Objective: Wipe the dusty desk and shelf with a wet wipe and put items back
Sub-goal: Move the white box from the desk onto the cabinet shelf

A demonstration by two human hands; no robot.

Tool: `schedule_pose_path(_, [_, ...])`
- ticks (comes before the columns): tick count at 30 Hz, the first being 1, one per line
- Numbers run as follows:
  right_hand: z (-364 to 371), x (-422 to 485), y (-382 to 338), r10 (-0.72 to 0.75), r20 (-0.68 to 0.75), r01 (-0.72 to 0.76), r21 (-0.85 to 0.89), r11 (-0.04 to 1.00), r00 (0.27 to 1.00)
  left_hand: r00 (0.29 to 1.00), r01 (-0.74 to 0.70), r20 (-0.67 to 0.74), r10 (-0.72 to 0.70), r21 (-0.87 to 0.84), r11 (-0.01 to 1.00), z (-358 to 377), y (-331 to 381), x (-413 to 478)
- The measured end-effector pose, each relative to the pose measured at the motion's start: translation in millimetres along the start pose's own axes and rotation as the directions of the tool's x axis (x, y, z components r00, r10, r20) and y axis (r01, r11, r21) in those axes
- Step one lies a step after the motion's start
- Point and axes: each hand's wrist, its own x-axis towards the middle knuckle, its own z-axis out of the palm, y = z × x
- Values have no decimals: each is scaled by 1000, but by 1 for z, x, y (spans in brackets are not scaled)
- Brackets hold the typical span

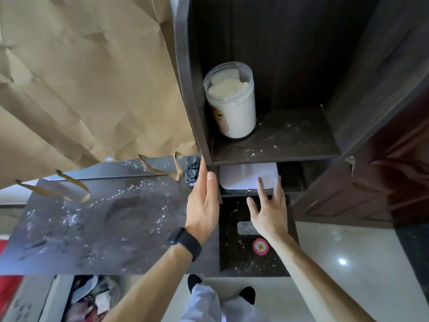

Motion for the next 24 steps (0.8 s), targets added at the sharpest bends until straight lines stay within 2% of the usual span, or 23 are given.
schedule_pose_path(2, [7,2,-2,-22,66,26,-59,998,998,1000,22,-4,-22,-4,1000,2,-1,0])
schedule_pose_path(7, [13,10,-13,22,91,-16,-70,997,996,1000,16,-19,-16,-1,1000,4,0,0])
schedule_pose_path(12, [12,14,-11,-4,7,5,-162,987,1000,999,27,-23,-28,-23,999,3,7,-3])
schedule_pose_path(18, [6,24,5,-102,6,100,-247,964,995,998,68,9,-67,-82,994,-6,8,-5])
schedule_pose_path(24, [9,20,-4,-79,-66,61,-239,969,995,998,66,5,-66,-126,990,-3,10,-7])
